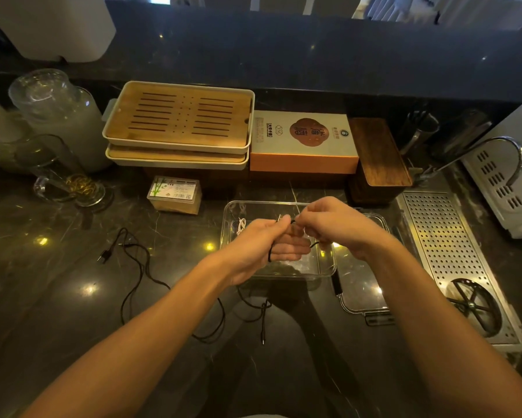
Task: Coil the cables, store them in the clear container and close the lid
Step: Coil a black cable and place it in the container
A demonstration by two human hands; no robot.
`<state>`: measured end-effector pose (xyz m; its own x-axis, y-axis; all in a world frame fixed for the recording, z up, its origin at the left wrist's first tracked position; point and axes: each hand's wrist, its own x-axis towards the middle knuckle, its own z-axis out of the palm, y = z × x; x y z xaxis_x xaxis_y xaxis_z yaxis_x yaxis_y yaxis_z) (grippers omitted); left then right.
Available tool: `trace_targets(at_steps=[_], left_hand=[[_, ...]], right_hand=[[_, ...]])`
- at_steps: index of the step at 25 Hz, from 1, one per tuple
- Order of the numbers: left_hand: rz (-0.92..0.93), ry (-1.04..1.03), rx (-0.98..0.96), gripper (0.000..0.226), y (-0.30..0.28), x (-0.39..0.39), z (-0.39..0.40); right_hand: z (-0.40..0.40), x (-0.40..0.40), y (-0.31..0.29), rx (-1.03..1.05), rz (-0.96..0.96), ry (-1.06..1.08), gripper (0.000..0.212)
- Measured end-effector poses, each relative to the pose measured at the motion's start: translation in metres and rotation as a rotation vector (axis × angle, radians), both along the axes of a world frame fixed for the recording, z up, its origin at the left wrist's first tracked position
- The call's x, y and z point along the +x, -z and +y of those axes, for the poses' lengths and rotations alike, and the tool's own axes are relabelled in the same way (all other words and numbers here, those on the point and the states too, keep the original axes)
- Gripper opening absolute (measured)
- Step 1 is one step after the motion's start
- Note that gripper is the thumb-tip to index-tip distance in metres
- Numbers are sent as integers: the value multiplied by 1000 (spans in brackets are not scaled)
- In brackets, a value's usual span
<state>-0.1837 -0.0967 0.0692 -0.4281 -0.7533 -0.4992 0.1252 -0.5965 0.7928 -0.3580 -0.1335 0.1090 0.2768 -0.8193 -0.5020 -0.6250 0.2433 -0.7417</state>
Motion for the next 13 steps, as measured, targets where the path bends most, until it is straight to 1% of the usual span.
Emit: trace_targets(at_steps=[2, 5, 7, 10, 13], left_hand=[[40, -89, -12, 47, -1, -3, -2], [129, -201, -15, 45, -2, -4, -6], [204, -263, 42, 44, -2, -6, -9], [337, -317, 110, 47, -2, -11, -11], [440, -319, 103, 49, -1, -9, -10]], right_hand=[[12, 9, -9, -72, -35, 48, 27], [36, 23, -11, -77, -235, 139, 28], [54, 30, -1, -81, -286, 151, 27], [80, 36, 20, 12, -344, 131, 26], [94, 28, 39, 140, -448, 208, 28]])
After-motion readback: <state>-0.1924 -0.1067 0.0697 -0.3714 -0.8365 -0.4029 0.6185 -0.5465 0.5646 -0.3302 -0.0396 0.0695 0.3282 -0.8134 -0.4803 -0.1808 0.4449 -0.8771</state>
